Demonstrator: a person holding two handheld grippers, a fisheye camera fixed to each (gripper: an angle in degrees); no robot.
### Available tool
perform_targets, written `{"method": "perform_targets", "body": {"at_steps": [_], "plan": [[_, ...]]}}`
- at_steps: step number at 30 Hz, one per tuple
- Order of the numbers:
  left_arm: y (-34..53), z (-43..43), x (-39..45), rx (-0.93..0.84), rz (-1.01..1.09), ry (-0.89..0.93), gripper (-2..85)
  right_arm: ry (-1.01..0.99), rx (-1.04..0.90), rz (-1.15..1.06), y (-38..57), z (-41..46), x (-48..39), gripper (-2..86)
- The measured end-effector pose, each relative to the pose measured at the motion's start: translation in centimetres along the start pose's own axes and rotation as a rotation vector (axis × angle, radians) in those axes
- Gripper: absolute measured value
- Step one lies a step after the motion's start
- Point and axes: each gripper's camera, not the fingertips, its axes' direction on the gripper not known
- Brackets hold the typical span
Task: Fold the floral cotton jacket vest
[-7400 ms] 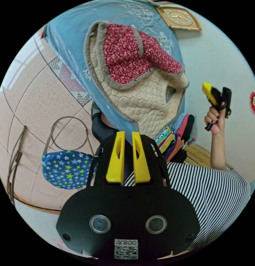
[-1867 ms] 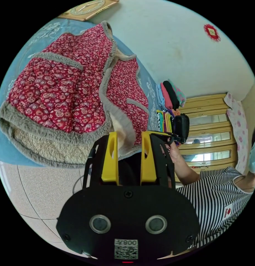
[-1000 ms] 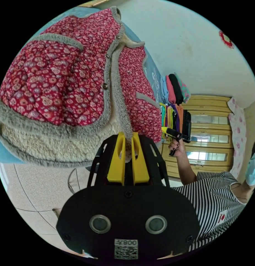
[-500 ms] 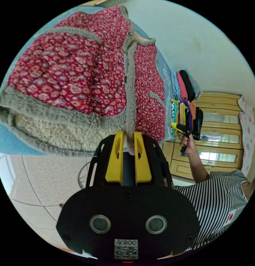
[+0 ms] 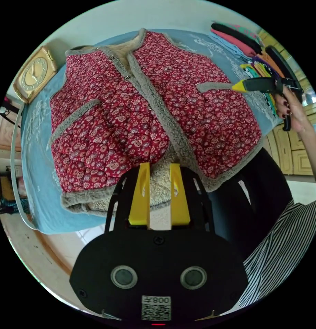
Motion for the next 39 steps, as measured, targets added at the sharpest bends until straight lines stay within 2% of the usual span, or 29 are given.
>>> {"method": "perform_targets", "body": {"at_steps": [4, 7, 12, 16, 22, 27, 33, 36, 39], "plan": [[3.0, -3.4, -2.9, 0.143, -0.170, 0.178, 3.7, -0.052, 0.008, -0.036, -2.5, 0.5, -1.1, 3.1], [5.1, -5.8, -3.7, 0.228, -0.216, 0.240, 3.3, -0.070, 0.054, -0.076, -6.0, 0.1, -2.4, 5.0], [6.8, -8.1, -3.5, 0.260, -0.223, 0.247, 3.1, -0.094, 0.120, -0.090, -14.0, 0.5, -3.4, 7.3], [7.8, -9.3, -3.5, 0.256, -0.223, 0.251, 3.0, -0.134, 0.099, -0.031, -20.3, 2.4, -2.7, 8.2], [9.3, -10.7, -4.1, 0.254, -0.222, 0.274, 3.0, -0.057, 0.031, 0.026, -24.9, 5.1, -1.7, 8.0], [10.5, -12.5, -5.1, 0.266, -0.219, 0.278, 2.9, -0.053, -0.073, 0.008, -25.9, 7.2, -1.5, 4.4], [12.9, -16.3, -5.6, 0.318, -0.151, 0.287, 3.1, -0.158, 0.049, -0.156, -22.6, 1.1, -3.2, 2.4], [13.7, -16.7, -5.3, 0.299, -0.116, 0.322, 3.3, -0.088, 0.081, -0.177, -20.2, -0.6, -2.9, 2.2], [13.8, -15.6, -5.1, 0.243, -0.107, 0.319, 3.6, -0.014, 0.005, -0.116, -19.8, 1.1, -0.8, 2.2]]}}
